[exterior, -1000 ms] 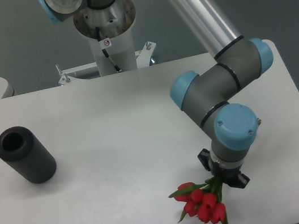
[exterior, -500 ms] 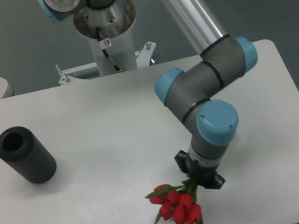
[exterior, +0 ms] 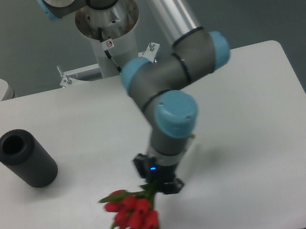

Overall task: Insert the flowers into the vase
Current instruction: 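Carry the red tulips in the gripper toward the black vase, then lower the tulip stems into the black vase opening, then push the tulips down into the vase and open the gripper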

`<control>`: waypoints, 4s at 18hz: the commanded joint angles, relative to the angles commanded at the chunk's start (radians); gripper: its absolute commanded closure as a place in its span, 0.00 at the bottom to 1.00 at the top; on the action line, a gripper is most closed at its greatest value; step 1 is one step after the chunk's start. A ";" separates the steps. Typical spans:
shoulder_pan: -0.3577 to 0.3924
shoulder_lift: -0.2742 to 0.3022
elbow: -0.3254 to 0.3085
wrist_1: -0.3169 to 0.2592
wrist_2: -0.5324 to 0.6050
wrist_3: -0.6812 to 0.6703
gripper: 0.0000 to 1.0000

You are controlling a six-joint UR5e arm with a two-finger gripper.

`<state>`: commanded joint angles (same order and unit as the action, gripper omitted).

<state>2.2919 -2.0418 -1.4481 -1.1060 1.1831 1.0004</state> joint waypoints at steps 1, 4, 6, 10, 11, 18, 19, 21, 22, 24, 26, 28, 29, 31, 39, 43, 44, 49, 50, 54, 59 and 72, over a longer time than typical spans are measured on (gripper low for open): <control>-0.008 0.012 -0.002 0.000 -0.038 -0.017 1.00; -0.014 0.054 -0.002 0.000 -0.167 -0.032 1.00; -0.017 0.075 -0.003 0.000 -0.249 -0.035 1.00; -0.037 0.109 -0.006 0.009 -0.416 -0.066 1.00; -0.035 0.111 -0.008 0.023 -0.480 -0.074 1.00; -0.060 0.175 -0.054 0.104 -0.648 -0.078 1.00; -0.063 0.184 -0.063 0.115 -0.654 -0.077 1.00; -0.063 0.201 -0.080 0.139 -0.694 -0.074 1.00; -0.068 0.206 -0.086 0.153 -0.714 -0.072 1.00; -0.069 0.210 -0.087 0.172 -0.737 -0.075 1.00; -0.071 0.221 -0.100 0.173 -0.787 -0.072 1.00; -0.071 0.239 -0.138 0.195 -0.842 -0.069 1.00; -0.071 0.250 -0.170 0.225 -0.846 -0.069 1.00; -0.074 0.275 -0.234 0.288 -0.849 -0.069 1.00; -0.097 0.273 -0.268 0.301 -0.910 -0.060 1.00; -0.111 0.270 -0.305 0.301 -0.909 0.015 0.98; -0.111 0.272 -0.327 0.301 -0.909 0.049 0.97; -0.104 0.278 -0.386 0.301 -0.909 0.145 0.93; -0.101 0.278 -0.396 0.301 -0.909 0.156 0.92; -0.092 0.284 -0.457 0.302 -0.907 0.251 0.89; -0.060 0.304 -0.514 0.304 -0.907 0.280 0.81; -0.040 0.289 -0.595 0.302 -0.887 0.320 0.75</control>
<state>2.2519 -1.7533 -2.0432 -0.8038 0.2960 1.3208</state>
